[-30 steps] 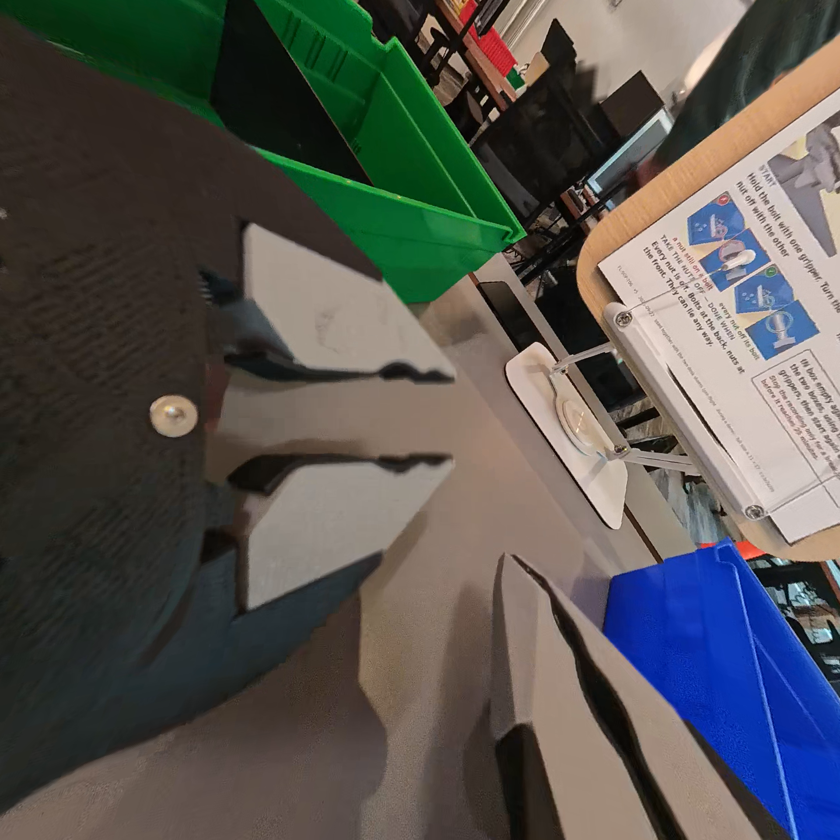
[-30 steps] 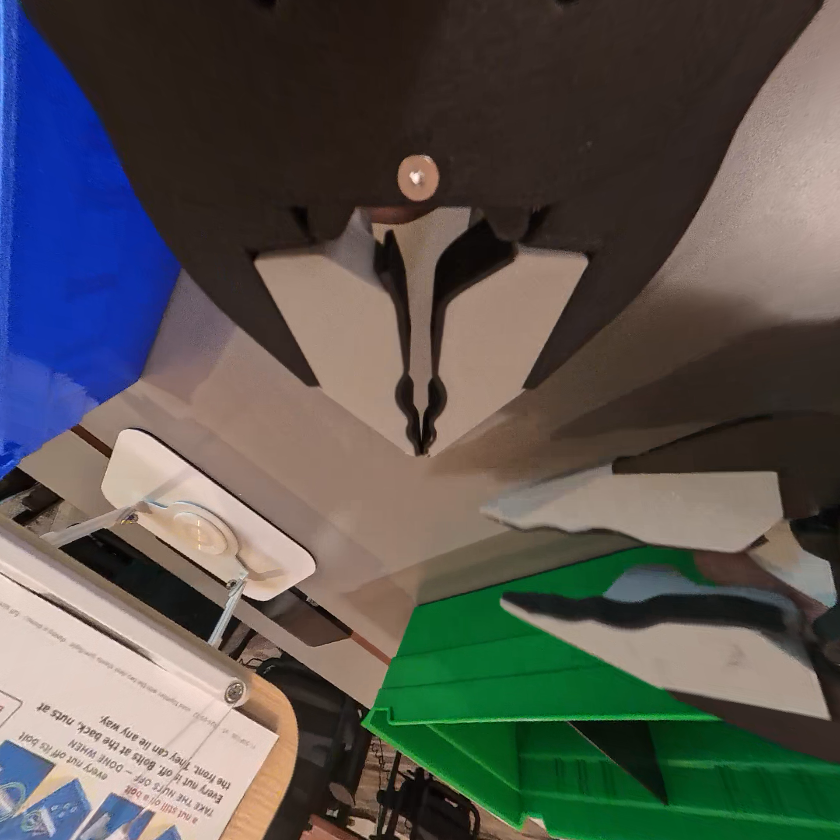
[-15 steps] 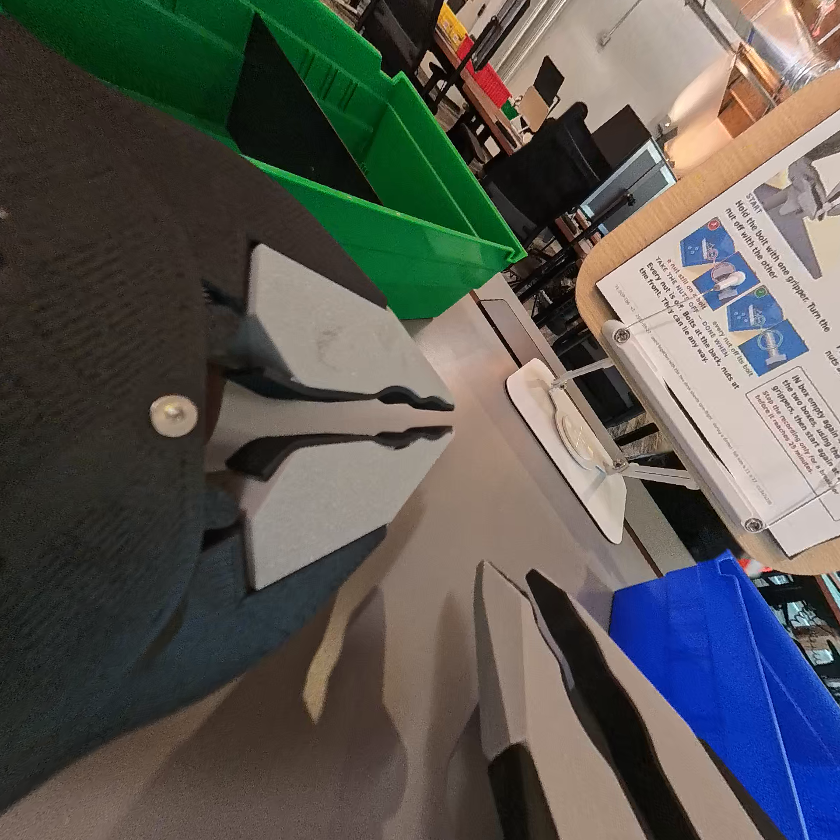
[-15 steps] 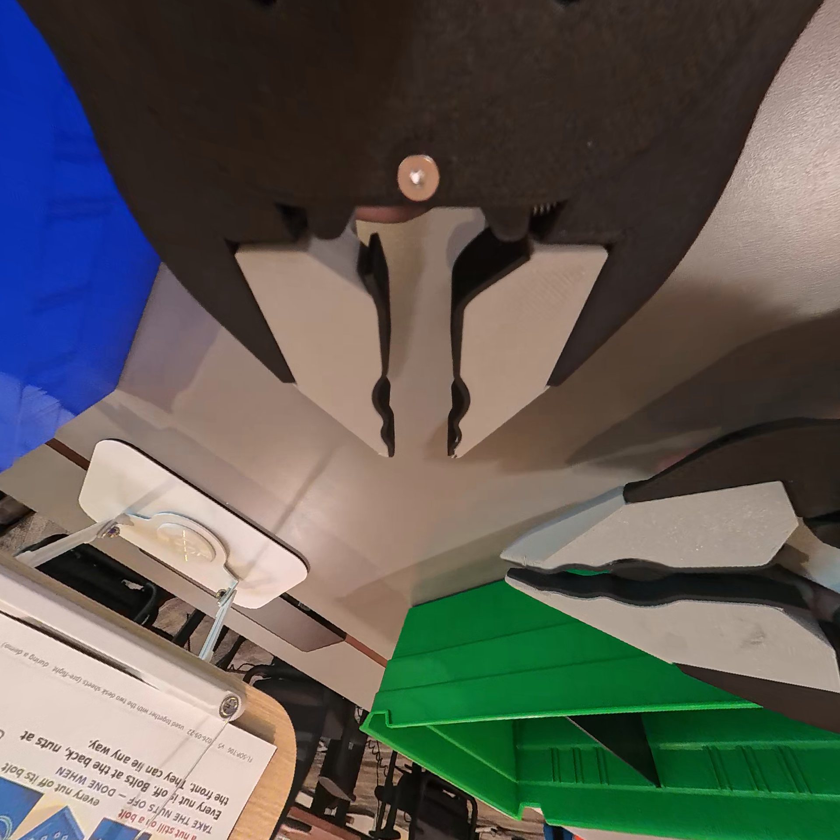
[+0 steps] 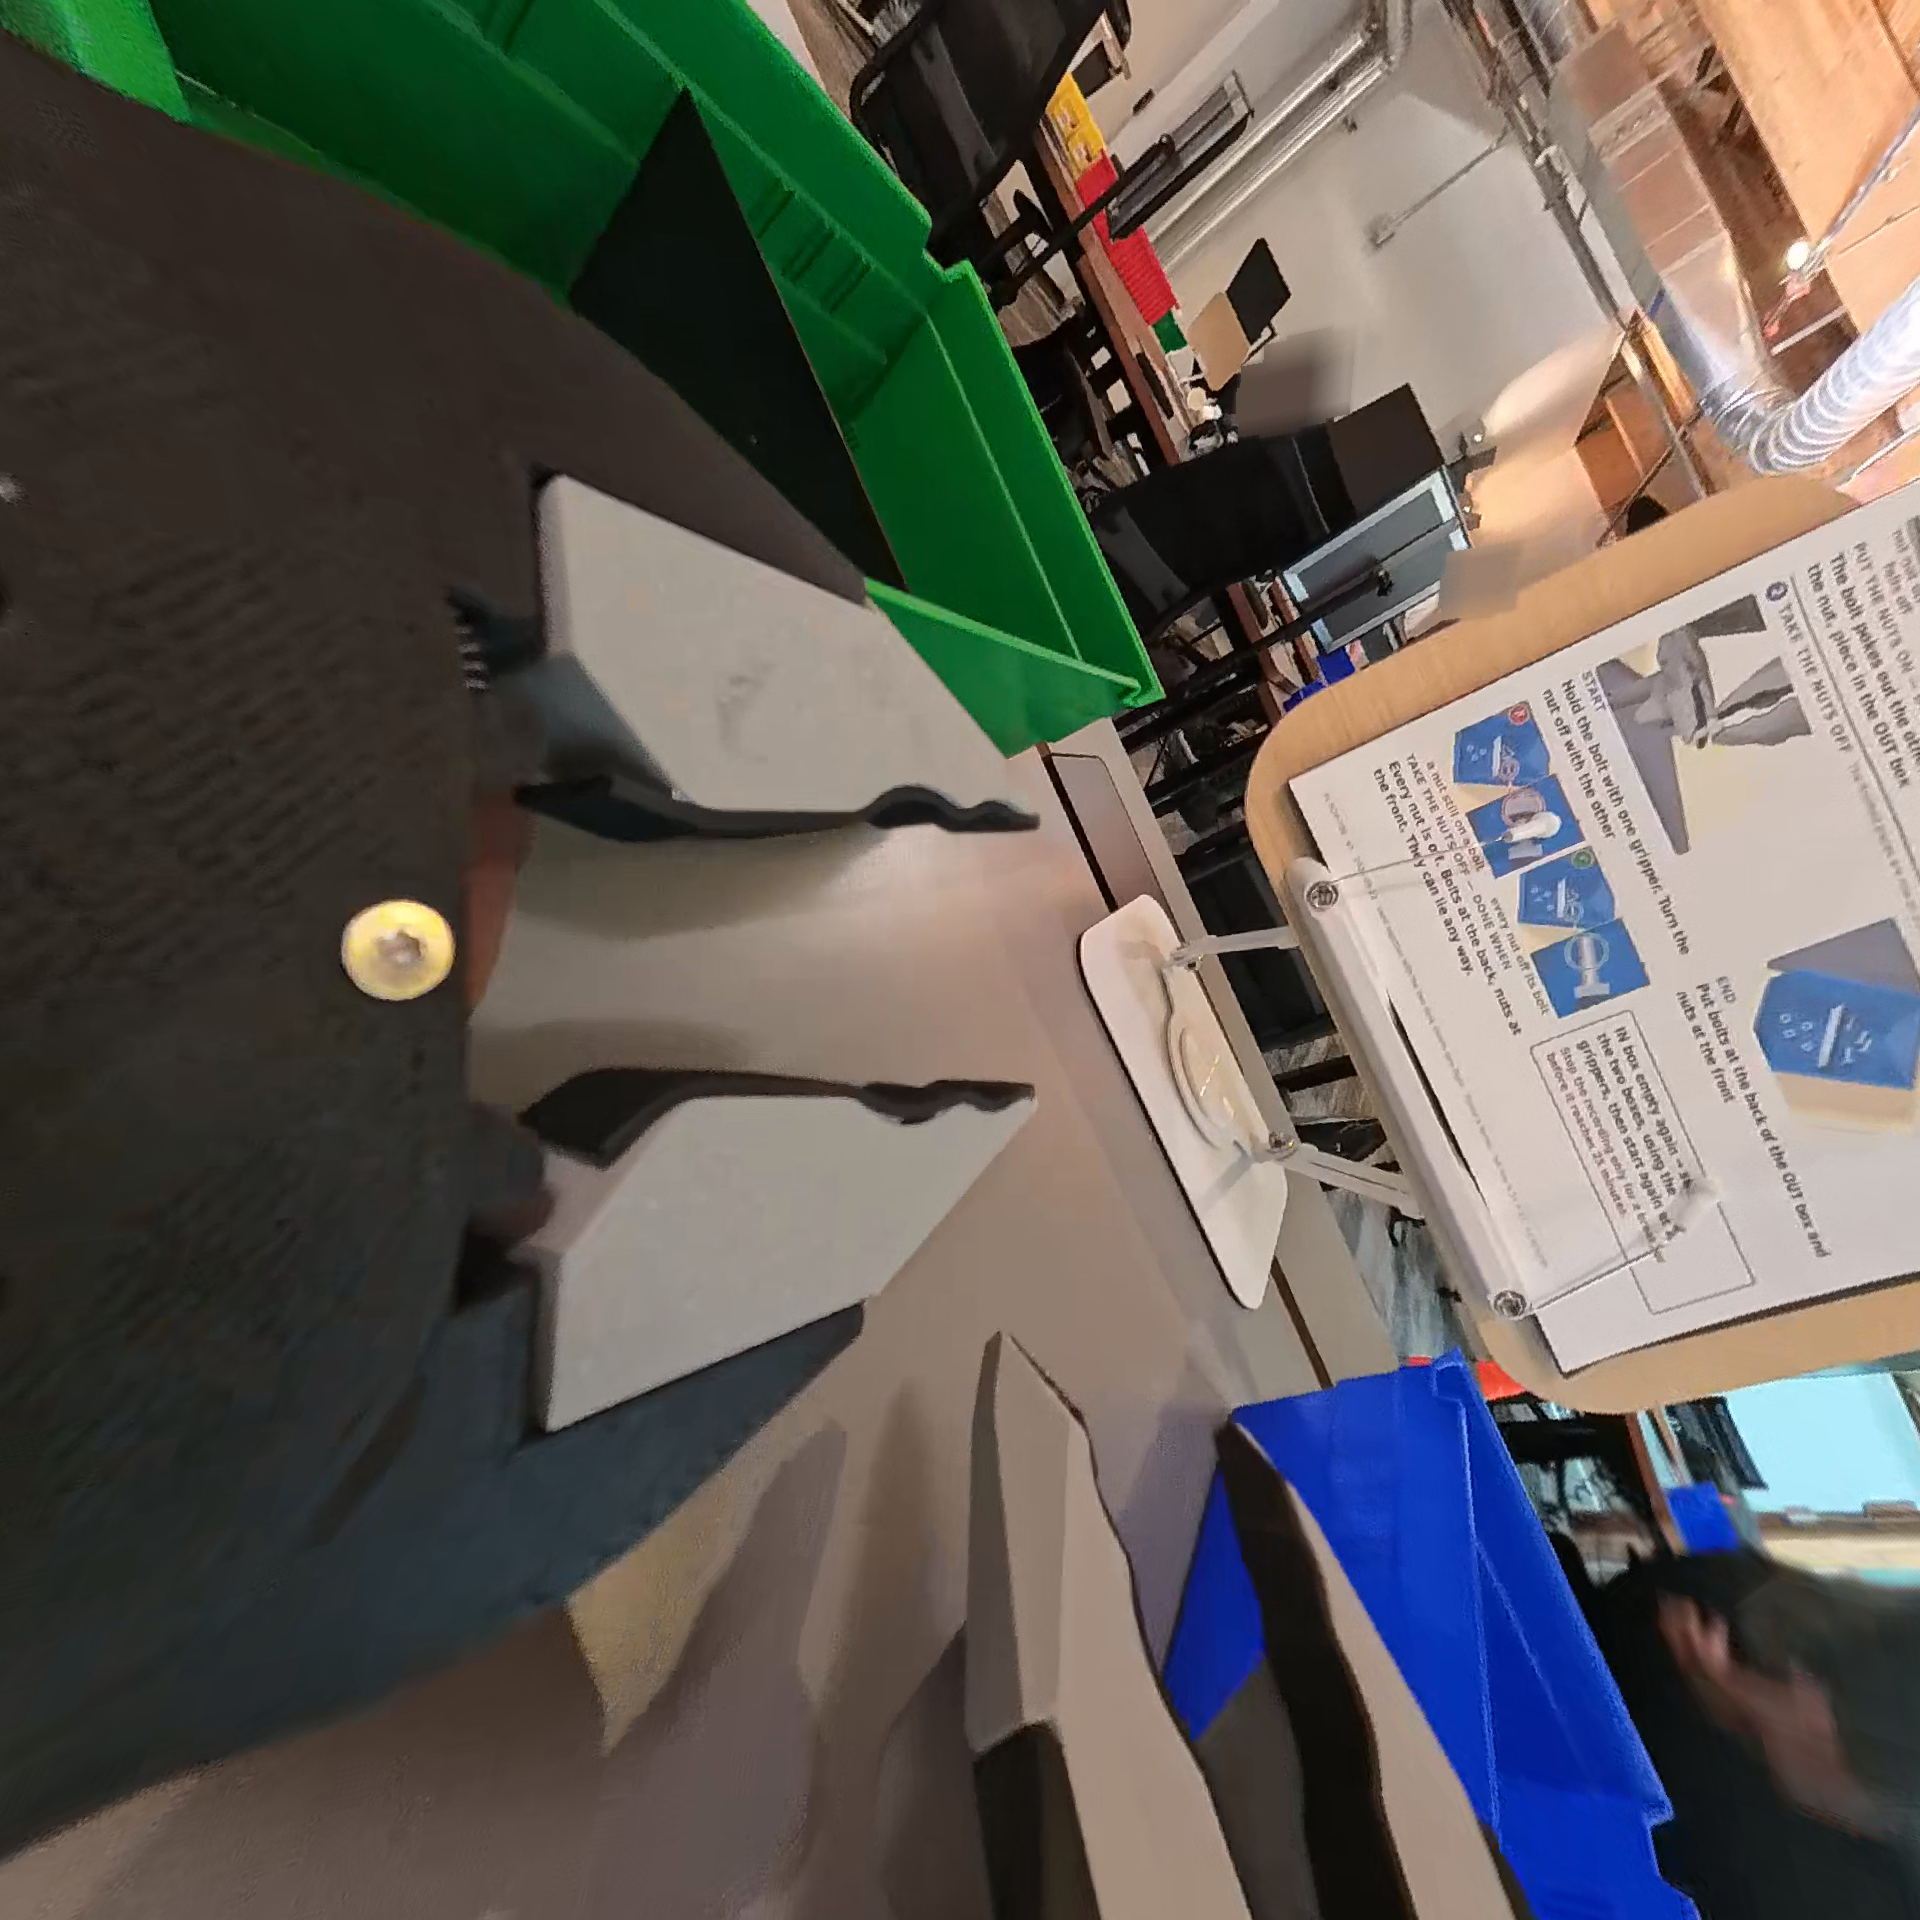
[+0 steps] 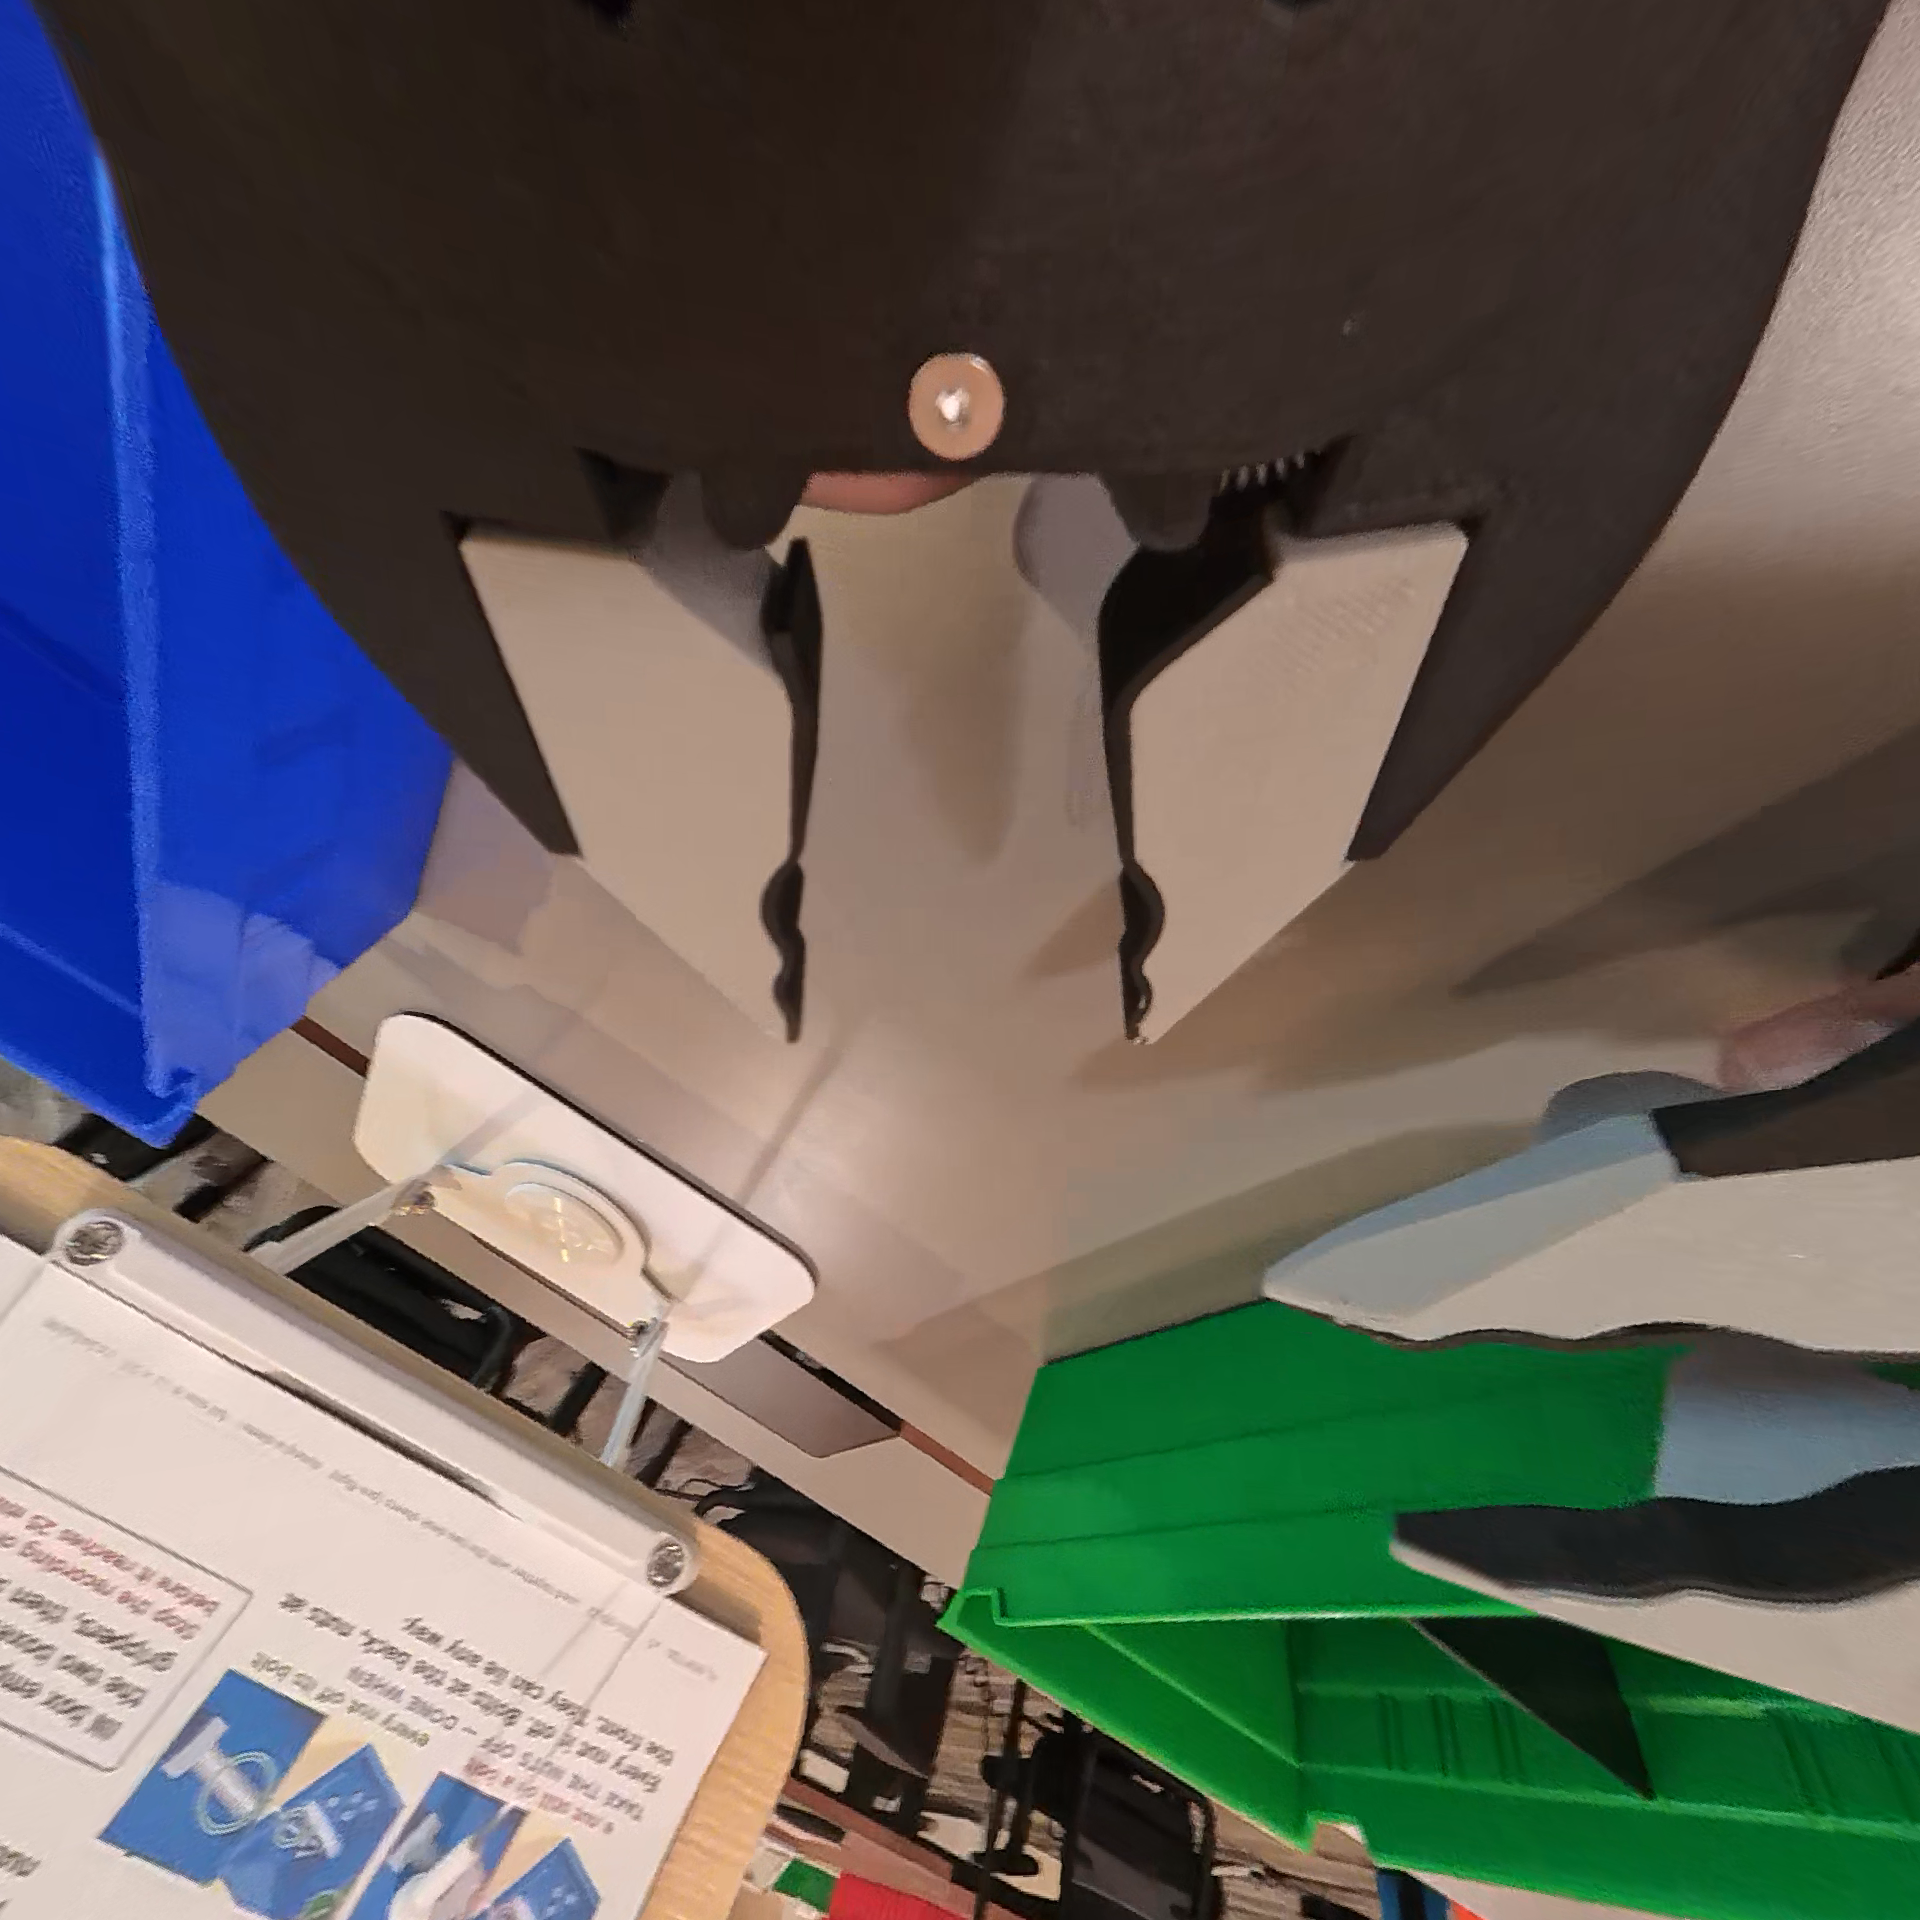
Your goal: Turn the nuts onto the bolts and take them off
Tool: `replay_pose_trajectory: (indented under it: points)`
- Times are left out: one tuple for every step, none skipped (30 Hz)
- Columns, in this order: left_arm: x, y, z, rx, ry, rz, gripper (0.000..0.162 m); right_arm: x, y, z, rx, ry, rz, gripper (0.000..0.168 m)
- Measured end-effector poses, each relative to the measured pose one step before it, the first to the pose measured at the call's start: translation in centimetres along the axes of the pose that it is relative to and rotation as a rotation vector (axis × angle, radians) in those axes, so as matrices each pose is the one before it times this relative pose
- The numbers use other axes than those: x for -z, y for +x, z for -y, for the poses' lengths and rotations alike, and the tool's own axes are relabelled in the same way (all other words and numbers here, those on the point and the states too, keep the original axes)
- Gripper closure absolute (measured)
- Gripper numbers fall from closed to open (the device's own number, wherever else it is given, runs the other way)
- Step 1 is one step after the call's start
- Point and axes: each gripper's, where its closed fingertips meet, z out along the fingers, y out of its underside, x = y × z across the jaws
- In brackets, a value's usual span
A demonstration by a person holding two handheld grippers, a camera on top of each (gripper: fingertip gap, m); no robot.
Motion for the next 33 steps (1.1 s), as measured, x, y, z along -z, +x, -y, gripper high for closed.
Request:
replay_pose_trajectory:
  points:
    - [0.101, -0.045, 0.022, -0.0036, 0.004, 0.0032, 0.116, 0.101, 0.332, 0.109, -0.0014, 0.0083, -0.02, 0.102]
    - [0.15, -0.096, 0.052, -0.0058, 0.0055, 0.0073, 0.116, 0.099, 0.223, 0.068, -0.0013, 0.007, -0.0135, 0.099]
    - [0.172, -0.077, 0.086, -0.0076, 0.0079, 0.0067, 0.117, 0.085, 0.158, -0.017, -0.0032, 0.0031, -0.0096, 0.097]
    - [0.167, 0.008, 0.05, -0.0076, 0.0075, 0.0007, 0.118, 0.069, 0.228, -0.028, -0.0064, 0.0022, -0.0147, 0.094]
    - [0.157, 0.019, -0.027, -0.0071, 0.0032, 0.0005, 0.118, 0.043, 0.17, -0.001, -0.0048, 0.0039, -0.0118, 0.089]
    - [0.11, -0.083, -0.083, -0.0072, -0.0013, 0.0056, 0.118, 0.006, 0.078, -0.01, -0.0012, 0.0031, -0.0058, 0.084]
    - [0.101, -0.089, -0.124, -0.0041, -0.0024, 0.0052, 0.118, -0.03, 0.06, -0.05, 0.0017, 0.0002, -0.0068, 0.084]
    - [0.075, -0.036, -0.191, 0.0003, -0.0053, -0.0005, 0.118, -0.077, 0.041, -0.104, 0.0053, -0.0027, -0.0062, 0.084]
    - [0.056, -0.133, -0.147, 0.003, -0.0068, 0.0025, 0.118, -0.092, 0.058, -0.175, 0.0081, -0.0071, -0.0079, 0.083]
    - [0.074, -0.211, -0.038, 0.0059, 0.0006, 0.0065, 0.119, -0.103, 0.093, -0.179, 0.007, -0.0083, -0.0096, 0.082]
    - [0.091, -0.12, -0.015, 0.0066, 0.0008, -0.0001, 0.118, -0.088, 0.145, -0.131, 0.0032, -0.0061, -0.0114, 0.077]
    - [0.091, -0.107, -0.004, 0.0058, -0.0009, 0.0005, 0.118, -0.041, 0.077, -0.064, 0.0024, -0.0033, -0.0055, 0.073]
    - [0.098, -0.108, 0.096, 0.0021, 0.005, 0.0015, 0.118, 0.017, 0.056, 0.026, -0.0004, 0.0014, -0.0005, 0.073]
    - [0.073, -0.059, 0.161, -0.0001, 0.0082, 0.0002, 0.119, 0.072, 0.086, 0.157, -0.0049, 0.0072, -0.0009, 0.071]
    - [0.051, -0.071, 0.103, 0.0005, 0.0042, 0.0013, 0.119, 0.075, 0.059, 0.208, -0.0056, 0.0105, 0.0033, 0.069]
    - [0.039, -0.035, 0.083, 0.0011, 0.0029, 0.0005, 0.119, 0.043, 0.03, 0.177, -0.0072, 0.0097, 0.0046, 0.069]
    - [0.025, 0.051, 0.038, 0.0006, 0.0021, -0.0042, 0.119, -0.013, 0.022, 0.089, -0.0092, 0.0044, 0.0036, 0.067]
    - [0.003, 0.11, -0.054, -0.0017, -0.0017, -0.0064, 0.119, -0.041, -0.024, 0.011, -0.0117, -0.0007, 0.0067, 0.063]
    - [-0.048, 0.092, -0.107, -0.0045, -0.0047, -0.0042, 0.118, -0.063, -0.08, -0.036, -0.0161, -0.0026, 0.0088, 0.059]
    - [-0.059, 0.122, -0.131, -0.0066, -0.0062, -0.0043, 0.118, -0.057, -0.088, -0.018, -0.0183, -0.002, 0.009, 0.054]
    - [-0.063, 0.121, -0.119, -0.0073, -0.006, -0.0033, 0.118, -0.026, -0.13, 0.03, -0.0171, -0.0005, 0.0113, 0.051]
    - [-0.05, 0.133, -0.084, -0.0068, -0.0036, -0.0037, 0.118, 0.024, -0.168, 0.077, -0.0137, 0.0038, 0.0138, 0.051]
    - [-0.051, 0.137, -0.074, -0.0054, -0.0037, -0.0036, 0.118, 0.074, -0.071, 0.149, -0.0111, 0.0087, 0.0063, 0.051]
    - [-0.029, 0.091, -0.032, -0.0057, -0.0024, -0.0019, 0.118, 0.109, 0.045, 0.162, -0.0066, 0.0086, -0.0004, 0.051]
    - [-0.008, 0.037, 0.008, -0.0048, 0.0005, 0.0004, 0.118, 0.128, 0.076, 0.189, -0.0025, 0.009, -0.0023, 0.051]
    - [0.004, 0.05, 0.008, -0.0027, 0.0003, -0.0011, 0.118, 0.127, 0.038, 0.201, -0.0022, 0.0099, 0.0011, 0.052]
    - [0.018, -0.016, 0.005, -0.0003, 0.0003, 0.0011, 0.118, 0.115, 0.0, 0.162, -0.0046, 0.0091, 0.0037, 0.053]
    - [0.046, -0.069, 0.04, 0.0003, 0.0023, 0.0028, 0.118, 0.073, -0.031, 0.106, -0.0064, 0.0069, 0.0047, 0.054]
    - [0.064, -0.088, 0.065, 0.0023, 0.0043, 0.003, 0.118, 0.026, -0.098, 0.064, -0.0067, 0.0057, 0.0081, 0.056]
    - [0.037, -0.061, 0.006, 0.0058, 0.0013, 0.0001, 0.119, -0.028, -0.229, 0.01, -0.0058, 0.003, 0.0151, 0.058]
    - [0.024, -0.043, -0.051, 0.0074, -0.0024, -0.0012, 0.119, -0.039, -0.285, -0.017, -0.004, 0.0009, 0.0169, 0.06]
    - [0.001, -0.083, -0.083, 0.0055, -0.0034, 0.0011, 0.119, -0.042, -0.217, -0.047, 0.0005, 0.0005, 0.011, 0.062]
    - [0.027, -0.091, -0.026, 0.003, -0.0003, 0.0026, 0.119, -0.072, -0.103, -0.084, 0.0054, -0.0017, 0.0031, 0.064]
